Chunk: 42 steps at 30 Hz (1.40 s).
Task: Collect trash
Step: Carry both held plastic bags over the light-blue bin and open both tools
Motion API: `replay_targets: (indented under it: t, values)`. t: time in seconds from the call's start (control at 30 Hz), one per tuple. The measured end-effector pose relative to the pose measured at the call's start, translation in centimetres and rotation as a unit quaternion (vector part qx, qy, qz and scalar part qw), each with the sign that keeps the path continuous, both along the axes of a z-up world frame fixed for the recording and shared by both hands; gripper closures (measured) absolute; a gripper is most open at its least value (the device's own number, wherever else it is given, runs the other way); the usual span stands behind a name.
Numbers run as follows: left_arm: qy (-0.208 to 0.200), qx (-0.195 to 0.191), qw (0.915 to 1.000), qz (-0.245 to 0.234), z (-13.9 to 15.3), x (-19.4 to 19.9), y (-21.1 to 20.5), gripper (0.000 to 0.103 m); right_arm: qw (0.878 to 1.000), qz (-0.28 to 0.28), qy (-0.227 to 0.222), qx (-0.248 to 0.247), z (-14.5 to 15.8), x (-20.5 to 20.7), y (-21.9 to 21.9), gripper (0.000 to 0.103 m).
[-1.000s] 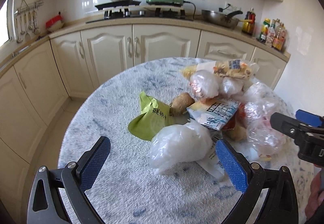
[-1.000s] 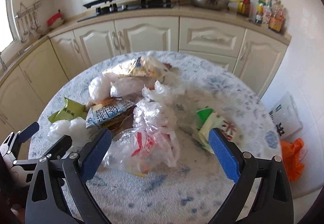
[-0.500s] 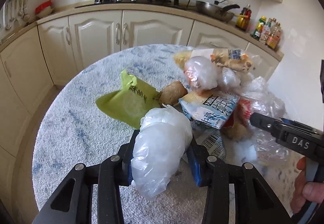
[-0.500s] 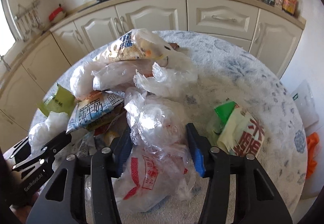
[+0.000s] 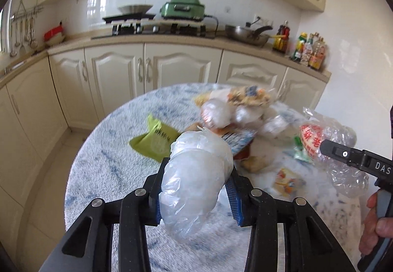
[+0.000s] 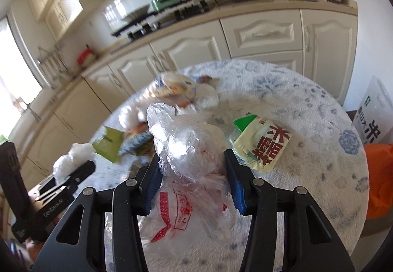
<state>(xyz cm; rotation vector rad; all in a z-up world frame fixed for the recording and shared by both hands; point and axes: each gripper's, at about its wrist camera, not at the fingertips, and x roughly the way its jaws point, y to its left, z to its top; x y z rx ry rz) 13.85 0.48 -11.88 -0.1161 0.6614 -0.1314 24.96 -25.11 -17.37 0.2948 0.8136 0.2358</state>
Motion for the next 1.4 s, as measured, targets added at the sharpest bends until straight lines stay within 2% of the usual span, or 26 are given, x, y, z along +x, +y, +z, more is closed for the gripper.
replay_targets:
  t: [0.23, 0.4, 0.57, 0.7, 0.83, 0.93, 1.07, 1.27, 1.4]
  values:
    - [-0.043, -0.008, 0.9986, -0.031, 3.2, -3.9, -2.6, 0.065, 0.999, -0.021, -0.046, -0.004, 3.7, -3.2, -2.3, 0.054]
    - [-0.071, -0.011, 0.9949, -0.070, 5.3, -6.0, -6.4, 0.065, 0.996, -0.052, -0.076, -0.013, 6.2, -5.9, -5.6, 0.054]
    - [-0.085, -0.017, 0.9878, -0.129, 6.5, -7.2, -11.5, 0.065, 0.989, -0.112, -0.093, -0.029, 7.9, -9.5, -11.1, 0.054]
    - [-0.078, -0.015, 0.9770, -0.198, 6.3, -7.8, -17.0, 0.065, 0.980, -0.175, -0.086, -0.044, 8.0, -12.8, -16.3, 0.054]
    - [-0.061, -0.015, 0.9637, -0.259, 5.4, -8.6, -22.6, 0.065, 0.967, -0.241, -0.064, -0.048, 6.6, -16.0, -22.0, 0.054]
    - [-0.046, -0.011, 0.9532, -0.299, 4.3, -8.9, -26.7, 0.065, 0.954, -0.295, -0.035, -0.044, 4.3, -18.6, -26.2, 0.054]
    - [-0.007, 0.006, 0.9397, -0.342, 1.1, -8.7, -32.6, 0.065, 0.940, -0.338, 0.002, -0.032, 0.8, -21.0, -30.2, 0.054]
    - [0.059, 0.035, 0.9221, -0.381, -4.4, -7.0, -40.7, 0.065, 0.929, -0.364, 0.063, -0.016, -5.4, -22.0, -34.2, 0.054]
    - [0.102, 0.054, 0.9116, -0.395, -8.0, -5.1, -44.7, 0.065, 0.921, -0.377, 0.101, 0.002, -9.7, -22.2, -36.1, 0.054]
